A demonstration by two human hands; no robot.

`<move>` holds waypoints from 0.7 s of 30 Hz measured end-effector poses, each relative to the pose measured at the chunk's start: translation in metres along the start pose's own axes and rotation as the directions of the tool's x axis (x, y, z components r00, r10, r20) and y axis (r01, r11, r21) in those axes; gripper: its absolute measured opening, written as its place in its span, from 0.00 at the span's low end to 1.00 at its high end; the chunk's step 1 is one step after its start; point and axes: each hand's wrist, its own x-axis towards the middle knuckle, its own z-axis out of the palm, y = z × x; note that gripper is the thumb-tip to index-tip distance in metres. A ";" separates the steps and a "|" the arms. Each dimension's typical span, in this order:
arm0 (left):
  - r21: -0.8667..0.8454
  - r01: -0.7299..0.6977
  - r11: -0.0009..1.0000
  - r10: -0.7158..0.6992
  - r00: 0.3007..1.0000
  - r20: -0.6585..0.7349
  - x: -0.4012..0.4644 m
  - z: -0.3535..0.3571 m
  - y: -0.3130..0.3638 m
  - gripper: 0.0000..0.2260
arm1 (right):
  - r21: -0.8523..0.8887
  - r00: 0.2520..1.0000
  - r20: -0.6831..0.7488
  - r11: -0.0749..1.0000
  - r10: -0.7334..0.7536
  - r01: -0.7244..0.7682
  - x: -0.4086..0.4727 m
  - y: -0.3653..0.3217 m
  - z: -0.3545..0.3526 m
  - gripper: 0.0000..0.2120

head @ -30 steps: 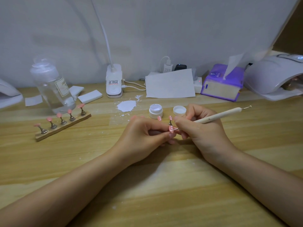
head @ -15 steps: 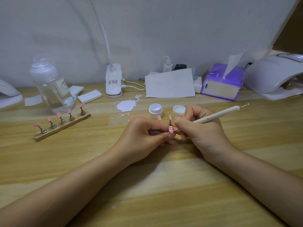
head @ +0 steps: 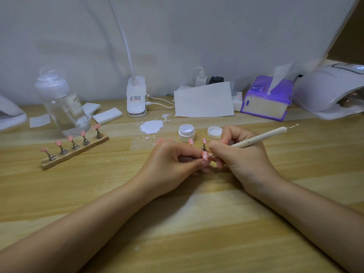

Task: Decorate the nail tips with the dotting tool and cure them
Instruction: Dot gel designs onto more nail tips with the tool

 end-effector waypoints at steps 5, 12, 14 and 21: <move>0.012 -0.004 1.000 0.004 1.000 0.003 -0.001 0.000 0.001 0.11 | 0.016 1.000 -0.001 1.000 0.017 -0.017 0.000 0.000 0.000 0.20; 0.024 0.000 1.000 0.000 1.000 -0.002 0.000 0.000 0.000 0.11 | 0.010 1.000 0.004 1.000 0.020 -0.020 -0.001 -0.002 0.001 0.19; 0.030 -0.002 1.000 0.002 1.000 -0.002 0.000 0.000 0.000 0.11 | 0.014 1.000 -0.002 1.000 0.022 -0.022 0.000 -0.001 0.001 0.19; 0.023 -0.007 1.000 0.006 1.000 0.008 0.000 0.000 0.000 0.11 | 0.024 1.000 0.016 1.000 0.019 -0.019 0.000 -0.001 0.001 0.19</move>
